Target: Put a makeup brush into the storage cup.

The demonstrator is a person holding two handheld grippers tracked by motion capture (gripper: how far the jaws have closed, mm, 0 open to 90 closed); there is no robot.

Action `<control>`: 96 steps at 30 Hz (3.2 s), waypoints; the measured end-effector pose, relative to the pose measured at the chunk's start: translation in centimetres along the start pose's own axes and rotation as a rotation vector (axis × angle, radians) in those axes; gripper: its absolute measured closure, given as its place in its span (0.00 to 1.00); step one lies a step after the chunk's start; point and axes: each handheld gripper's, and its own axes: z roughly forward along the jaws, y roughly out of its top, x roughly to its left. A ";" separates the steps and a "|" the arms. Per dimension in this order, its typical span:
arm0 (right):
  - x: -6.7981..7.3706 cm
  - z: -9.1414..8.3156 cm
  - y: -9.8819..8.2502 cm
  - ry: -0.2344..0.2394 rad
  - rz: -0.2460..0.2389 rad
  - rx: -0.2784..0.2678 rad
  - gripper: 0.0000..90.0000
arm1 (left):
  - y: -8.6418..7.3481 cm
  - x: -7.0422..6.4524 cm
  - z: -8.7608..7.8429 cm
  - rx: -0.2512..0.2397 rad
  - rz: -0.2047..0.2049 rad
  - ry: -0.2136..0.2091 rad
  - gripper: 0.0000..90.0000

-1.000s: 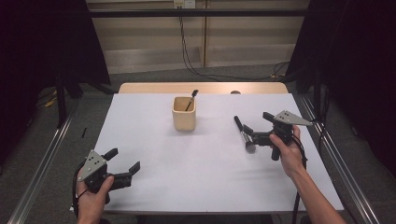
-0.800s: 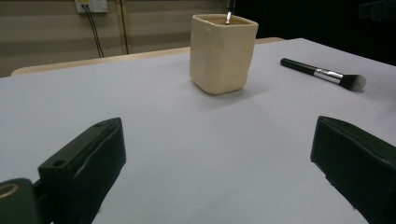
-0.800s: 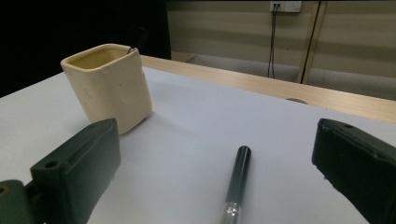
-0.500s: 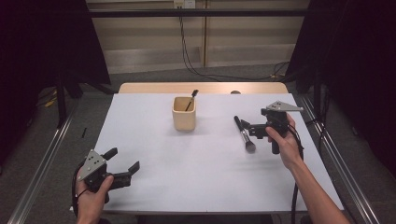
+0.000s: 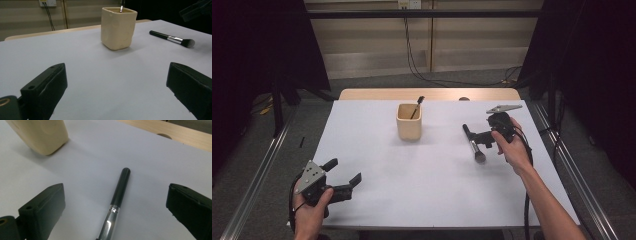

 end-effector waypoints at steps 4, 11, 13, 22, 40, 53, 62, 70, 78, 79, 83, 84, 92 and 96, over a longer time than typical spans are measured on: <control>-0.1 0.5 0.7 0.016 -0.022 0.103 0.02 | 0.0 0.1 0.0 -0.003 -0.015 -0.011 0.04; -0.1 2.2 1.2 0.034 -0.020 0.267 0.04 | 0.0 0.0 0.0 0.000 0.001 -0.007 0.04; -0.1 2.7 1.4 0.041 -0.025 0.326 0.05 | 0.0 0.0 0.0 0.000 0.000 -0.008 0.04; 0.2 4.1 1.9 0.070 -0.070 0.486 0.06 | 0.0 0.1 0.0 0.003 -0.004 -0.014 0.04; -0.4 6.1 1.8 0.094 -0.031 0.655 0.35 | 0.0 0.4 0.0 0.019 0.001 -0.002 0.04; 0.1 7.2 1.5 0.018 -0.068 0.694 0.52 | -0.1 0.5 -0.1 0.029 0.011 0.000 0.04; 0.3 7.4 1.8 -0.014 -0.030 0.726 0.60 | -0.1 0.6 -0.1 0.036 0.014 0.002 0.04; 0.2 7.3 1.9 -0.025 -0.007 0.729 0.73 | 0.0 0.5 0.0 0.042 0.024 0.003 0.04; 0.1 7.4 2.0 -0.038 0.018 0.740 0.79 | -0.1 0.6 -0.1 0.046 0.024 0.005 0.04; 0.1 7.3 2.0 -0.036 0.024 0.740 0.79 | -0.1 0.6 -0.1 0.045 0.022 0.006 0.04; -0.2 7.3 2.0 -0.022 0.034 0.733 0.80 | -0.1 0.6 0.0 0.046 0.018 0.008 0.04; -0.2 7.3 2.0 -0.023 0.031 0.734 0.80 | -0.1 0.6 0.0 0.044 0.017 0.007 0.04; -0.4 6.9 1.8 -0.013 0.034 0.727 0.80 | -0.1 0.7 -0.1 0.045 0.019 0.005 0.04; -0.7 6.3 1.9 -0.005 0.037 0.700 0.80 | -0.1 0.8 -0.1 0.047 0.022 0.005 0.04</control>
